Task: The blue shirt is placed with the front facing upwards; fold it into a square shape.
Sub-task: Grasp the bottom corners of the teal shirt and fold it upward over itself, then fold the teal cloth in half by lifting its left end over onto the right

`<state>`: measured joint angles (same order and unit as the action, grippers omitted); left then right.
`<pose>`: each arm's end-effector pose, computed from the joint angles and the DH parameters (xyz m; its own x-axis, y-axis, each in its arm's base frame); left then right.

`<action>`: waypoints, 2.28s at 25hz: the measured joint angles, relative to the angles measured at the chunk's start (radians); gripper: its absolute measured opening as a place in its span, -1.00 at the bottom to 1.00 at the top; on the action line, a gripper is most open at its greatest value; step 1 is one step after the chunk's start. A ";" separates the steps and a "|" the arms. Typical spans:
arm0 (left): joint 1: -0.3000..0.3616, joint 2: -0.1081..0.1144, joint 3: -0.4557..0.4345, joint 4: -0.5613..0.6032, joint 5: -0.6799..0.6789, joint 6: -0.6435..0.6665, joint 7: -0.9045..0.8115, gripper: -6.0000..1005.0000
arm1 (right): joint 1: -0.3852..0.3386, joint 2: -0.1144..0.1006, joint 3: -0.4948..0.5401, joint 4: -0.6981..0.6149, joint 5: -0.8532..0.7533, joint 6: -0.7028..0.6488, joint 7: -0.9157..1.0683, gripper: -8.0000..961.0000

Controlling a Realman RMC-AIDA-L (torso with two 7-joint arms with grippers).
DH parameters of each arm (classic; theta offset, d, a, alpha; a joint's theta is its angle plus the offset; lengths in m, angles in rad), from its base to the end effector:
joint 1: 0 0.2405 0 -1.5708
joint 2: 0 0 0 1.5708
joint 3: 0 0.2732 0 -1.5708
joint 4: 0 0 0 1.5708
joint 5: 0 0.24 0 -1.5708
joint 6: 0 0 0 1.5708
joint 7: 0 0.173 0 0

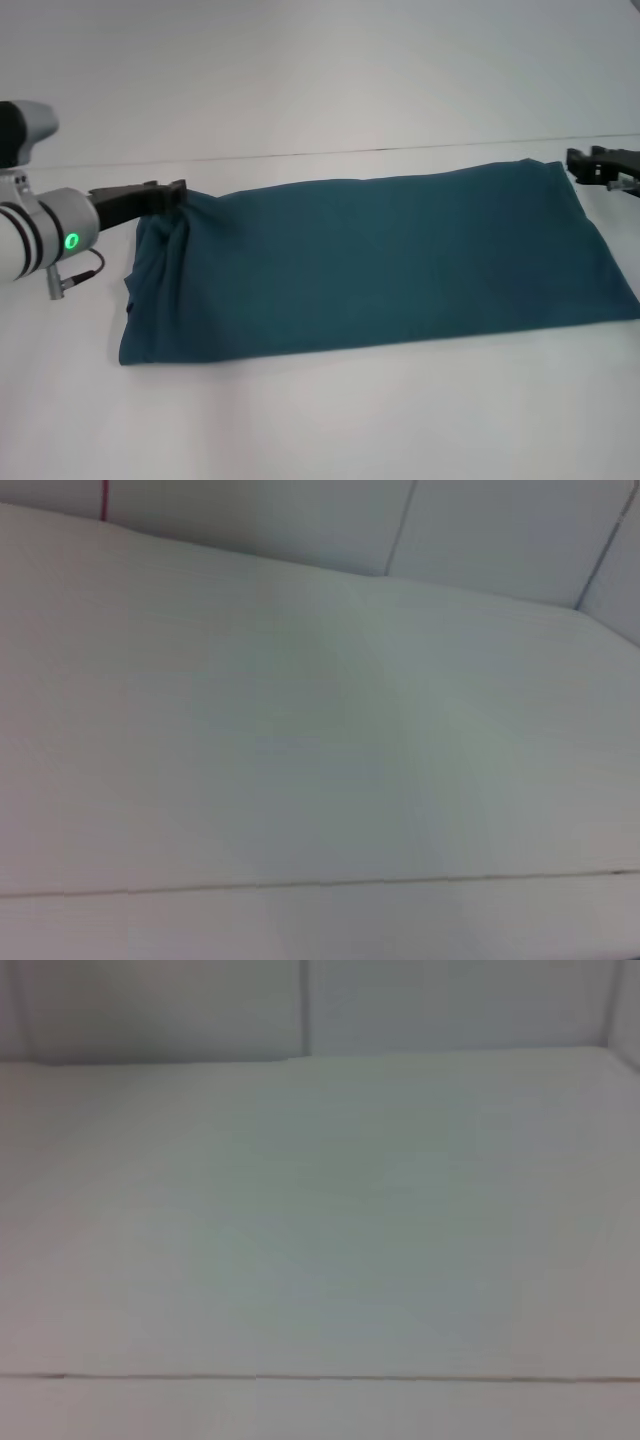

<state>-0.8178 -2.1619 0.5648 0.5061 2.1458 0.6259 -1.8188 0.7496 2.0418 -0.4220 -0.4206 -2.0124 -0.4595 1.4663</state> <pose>-0.2800 0.5104 -0.0543 0.5379 0.5566 0.6331 0.8393 -0.2832 -0.4641 0.3727 0.5069 0.0283 0.6241 -0.4825 -0.6146 -0.7275 -0.0719 -0.6823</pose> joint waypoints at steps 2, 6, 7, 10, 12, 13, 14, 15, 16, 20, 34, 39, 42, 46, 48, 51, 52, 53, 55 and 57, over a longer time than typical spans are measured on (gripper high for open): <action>0.013 0.001 0.001 0.013 -0.028 -0.002 0.002 -0.46 | -0.014 -0.001 -0.002 -0.007 0.029 0.001 -0.002 -0.35; 0.041 0.002 0.012 0.048 -0.044 0.046 0.000 -0.08 | -0.055 -0.004 -0.004 -0.045 0.066 -0.069 0.003 -0.17; 0.051 0.003 0.013 0.060 -0.044 0.082 -0.004 -0.01 | -0.070 -0.002 -0.003 -0.061 0.074 -0.097 0.006 -0.13; 0.084 0.006 0.013 0.092 -0.045 0.174 -0.011 0.20 | -0.115 0.003 -0.003 -0.096 0.090 -0.184 0.011 0.00; 0.110 0.005 0.013 0.120 -0.045 0.236 -0.021 0.34 | -0.154 0.005 -0.005 -0.124 0.093 -0.265 0.026 0.09; 0.123 0.004 0.014 0.132 -0.045 0.264 -0.027 0.37 | -0.178 0.005 -0.006 -0.141 0.093 -0.311 0.039 0.14; 0.138 0.004 0.015 0.144 -0.044 0.288 -0.034 0.39 | -0.195 0.004 -0.006 -0.149 0.093 -0.348 0.051 0.31; 0.152 0.003 0.016 0.155 -0.044 0.314 -0.042 0.42 | -0.210 0.002 -0.006 -0.156 0.093 -0.376 0.061 0.48; 0.165 0.003 0.016 0.163 -0.042 0.333 -0.048 0.45 | -0.228 -0.002 -0.006 -0.161 0.094 -0.420 0.073 0.64; 0.202 0.004 0.016 0.185 -0.038 0.387 -0.052 0.51 | -0.286 -0.022 -0.002 -0.180 0.093 -0.561 0.130 0.73; 0.298 0.007 0.013 0.260 0.039 0.497 -0.062 0.50 | -0.348 -0.093 -0.009 -0.317 -0.103 -0.822 0.520 0.75; 0.312 0.005 0.015 0.275 0.057 0.507 -0.062 0.50 | -0.337 -0.125 -0.008 -0.318 -0.171 -0.840 0.640 0.75; 0.315 0.007 0.015 0.280 0.057 0.519 -0.062 0.50 | -0.331 -0.132 -0.008 -0.315 -0.183 -0.839 0.664 0.75; 0.316 0.008 0.015 0.286 0.060 0.537 -0.062 0.50 | -0.314 -0.132 -0.009 -0.278 -0.200 -0.803 0.688 0.74; 0.317 0.008 0.015 0.288 0.063 0.537 -0.062 0.50 | -0.302 -0.129 -0.009 -0.255 -0.220 -0.784 0.695 0.74; 0.315 0.008 0.014 0.289 0.068 0.537 -0.062 0.50 | -0.283 -0.120 -0.010 -0.234 -0.253 -0.760 0.696 0.74; 0.314 0.008 0.014 0.289 0.069 0.537 -0.062 0.50 | -0.277 -0.115 -0.010 -0.231 -0.263 -0.750 0.696 0.74; 0.313 0.008 0.014 0.289 0.069 0.537 -0.062 0.50 | -0.272 -0.110 -0.011 -0.229 -0.273 -0.743 0.696 0.73; 0.312 0.008 0.015 0.289 0.069 0.535 -0.062 0.50 | -0.264 -0.102 -0.011 -0.229 -0.291 -0.730 0.697 0.73; 0.311 0.008 0.015 0.289 0.069 0.535 -0.062 0.50 | -0.259 -0.095 -0.011 -0.228 -0.304 -0.718 0.697 0.73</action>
<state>-0.5071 -2.1537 0.5796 0.7948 2.2151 1.1605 -1.8806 0.4905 1.9464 -0.4326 -0.6489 -2.3165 -1.1771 2.1638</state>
